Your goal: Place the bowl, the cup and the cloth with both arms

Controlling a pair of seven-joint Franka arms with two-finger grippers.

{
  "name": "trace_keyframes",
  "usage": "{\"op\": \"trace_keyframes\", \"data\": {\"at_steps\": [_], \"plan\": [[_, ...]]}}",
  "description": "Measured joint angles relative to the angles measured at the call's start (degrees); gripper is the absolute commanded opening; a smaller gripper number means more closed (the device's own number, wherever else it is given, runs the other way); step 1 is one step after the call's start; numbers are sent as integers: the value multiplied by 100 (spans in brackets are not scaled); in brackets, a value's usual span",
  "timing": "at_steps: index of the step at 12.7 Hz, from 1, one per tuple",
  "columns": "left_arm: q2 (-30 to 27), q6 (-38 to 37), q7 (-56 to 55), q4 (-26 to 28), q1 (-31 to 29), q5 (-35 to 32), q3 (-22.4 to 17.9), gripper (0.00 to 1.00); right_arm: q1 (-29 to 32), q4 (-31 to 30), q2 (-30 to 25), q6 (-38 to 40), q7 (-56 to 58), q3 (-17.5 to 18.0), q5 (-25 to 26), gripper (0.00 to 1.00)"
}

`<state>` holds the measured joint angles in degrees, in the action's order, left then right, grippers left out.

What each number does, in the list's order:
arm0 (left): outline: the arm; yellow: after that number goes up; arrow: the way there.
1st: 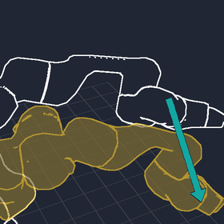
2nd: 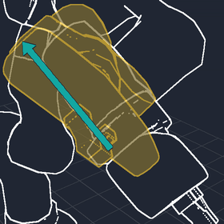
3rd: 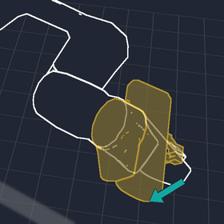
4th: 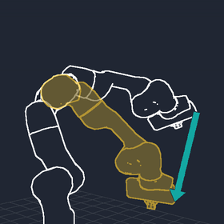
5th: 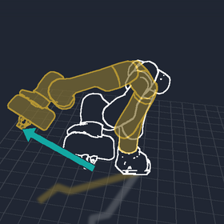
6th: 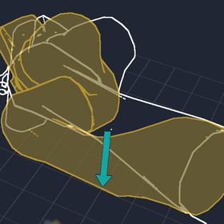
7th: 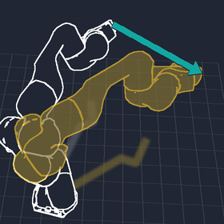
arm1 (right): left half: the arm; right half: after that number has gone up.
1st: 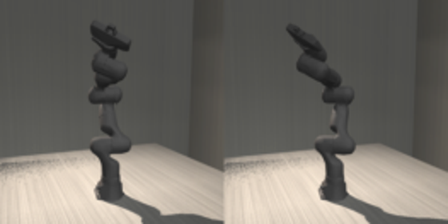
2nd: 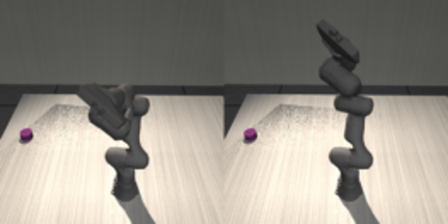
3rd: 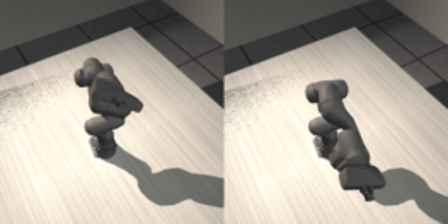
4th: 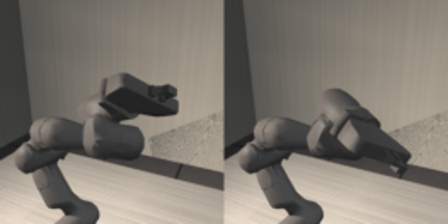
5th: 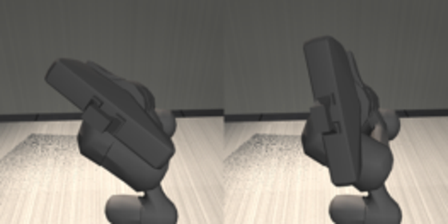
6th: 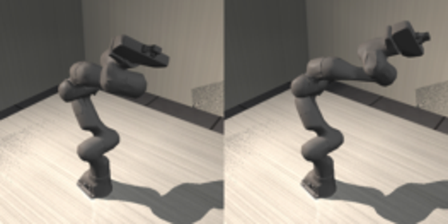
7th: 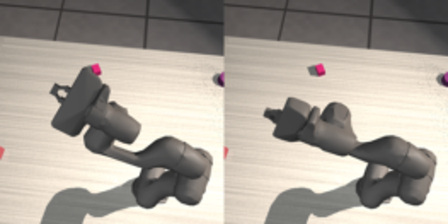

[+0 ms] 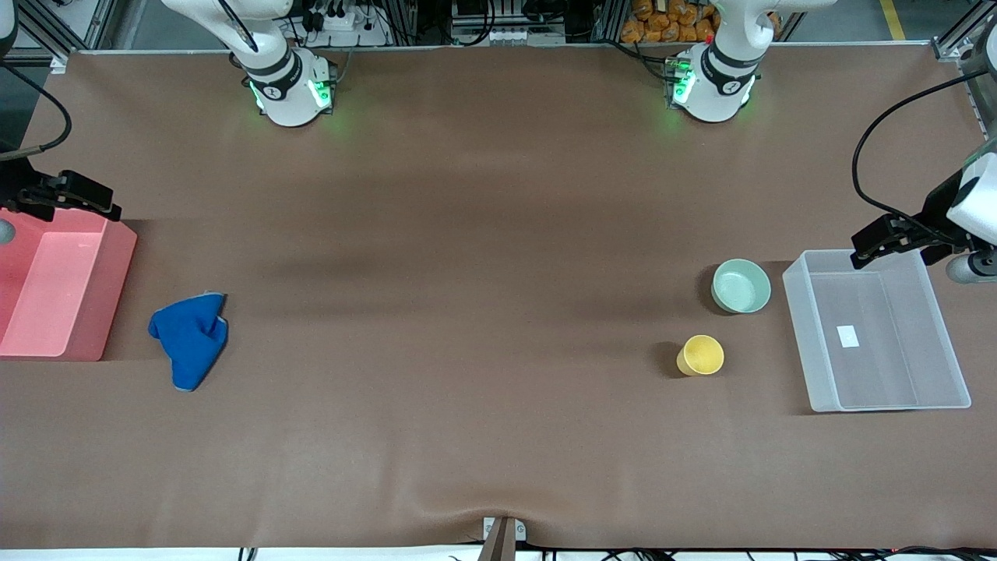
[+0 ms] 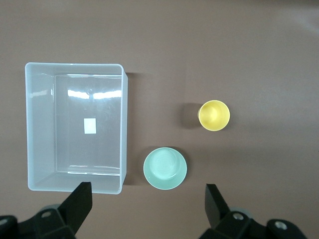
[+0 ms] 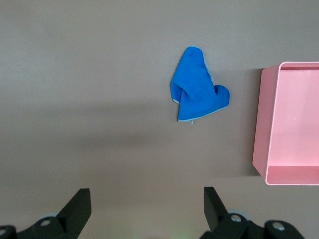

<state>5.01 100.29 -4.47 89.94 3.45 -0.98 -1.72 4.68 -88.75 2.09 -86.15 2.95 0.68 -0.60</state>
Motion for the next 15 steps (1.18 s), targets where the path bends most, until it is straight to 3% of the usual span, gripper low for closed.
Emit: {"op": "trace_keyframes", "data": {"at_steps": [7,12,15], "plan": [[2,-5,0,17,-1,8,14,100,57,11,48,-13,-1,-35,25,100],[90,-17,0,50,-2,162,15,100,103,23,576,-105,-1,-54,106,100],[513,186,0,69,25,286,54,100,328,61,922,-179,4,-61,414,100]]}}
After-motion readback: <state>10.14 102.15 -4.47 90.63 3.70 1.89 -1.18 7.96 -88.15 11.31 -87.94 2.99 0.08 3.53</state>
